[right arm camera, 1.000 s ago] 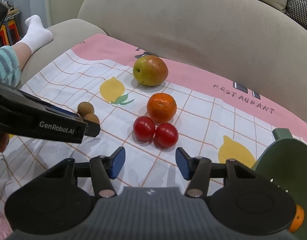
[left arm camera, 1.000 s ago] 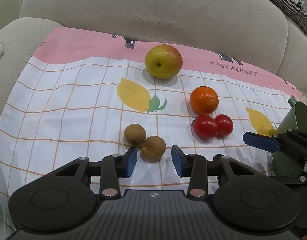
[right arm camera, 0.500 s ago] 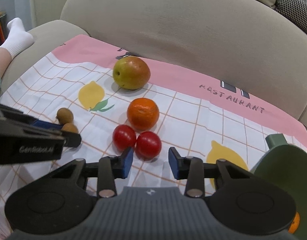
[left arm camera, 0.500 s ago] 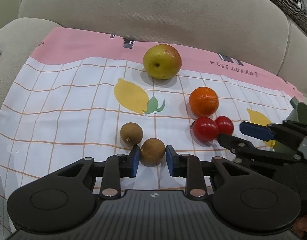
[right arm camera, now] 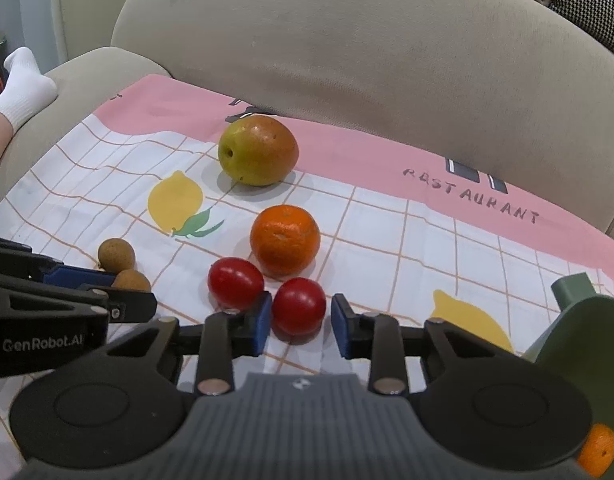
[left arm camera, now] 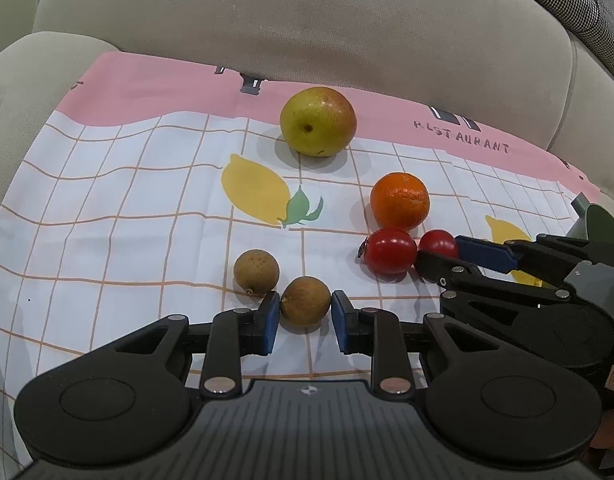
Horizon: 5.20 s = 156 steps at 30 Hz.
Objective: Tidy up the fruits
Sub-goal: 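Grasp a brown kiwi with the left tool while the right tool grasps a cherry tomato, then carry the kiwi and cherry tomato over the green colander, then open both tools to drop the kiwi and tomato into the colander, then withdraw both tools from the colander toward the remaining fruit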
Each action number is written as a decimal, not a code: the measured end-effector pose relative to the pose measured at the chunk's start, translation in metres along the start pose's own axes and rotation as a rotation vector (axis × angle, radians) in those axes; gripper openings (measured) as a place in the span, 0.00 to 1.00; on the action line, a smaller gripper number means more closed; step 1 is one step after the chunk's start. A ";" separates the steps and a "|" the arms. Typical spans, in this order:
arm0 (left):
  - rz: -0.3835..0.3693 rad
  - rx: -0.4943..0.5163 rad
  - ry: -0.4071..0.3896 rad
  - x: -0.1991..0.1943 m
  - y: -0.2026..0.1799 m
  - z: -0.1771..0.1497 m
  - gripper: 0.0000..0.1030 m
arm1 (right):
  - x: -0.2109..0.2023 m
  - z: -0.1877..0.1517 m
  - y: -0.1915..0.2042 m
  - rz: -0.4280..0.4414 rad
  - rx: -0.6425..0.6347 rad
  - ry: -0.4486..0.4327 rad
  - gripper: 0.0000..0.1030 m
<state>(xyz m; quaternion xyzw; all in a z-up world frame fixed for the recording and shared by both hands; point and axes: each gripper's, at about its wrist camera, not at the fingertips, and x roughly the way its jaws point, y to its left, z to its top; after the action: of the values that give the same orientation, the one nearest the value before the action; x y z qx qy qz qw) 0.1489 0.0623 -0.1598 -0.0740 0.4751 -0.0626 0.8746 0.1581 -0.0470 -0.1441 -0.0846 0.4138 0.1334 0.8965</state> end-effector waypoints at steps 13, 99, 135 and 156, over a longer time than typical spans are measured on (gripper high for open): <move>-0.014 0.016 -0.032 -0.016 -0.008 -0.002 0.30 | -0.025 0.001 -0.004 0.023 0.011 -0.027 0.24; -0.312 0.342 0.462 -0.006 -0.213 0.003 0.35 | -0.109 -0.077 -0.203 0.436 0.294 0.493 0.26; -0.206 0.188 0.197 -0.072 -0.128 0.003 0.50 | -0.093 -0.070 -0.182 0.357 0.379 0.505 0.38; -0.128 0.125 0.015 -0.115 -0.088 -0.003 0.50 | -0.179 -0.036 -0.120 0.149 0.264 0.095 0.75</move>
<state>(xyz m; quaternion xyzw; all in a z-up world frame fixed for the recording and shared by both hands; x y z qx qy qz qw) 0.0807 -0.0038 -0.0508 -0.0493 0.4710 -0.1484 0.8682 0.0584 -0.2008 -0.0251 0.0587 0.4749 0.1398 0.8669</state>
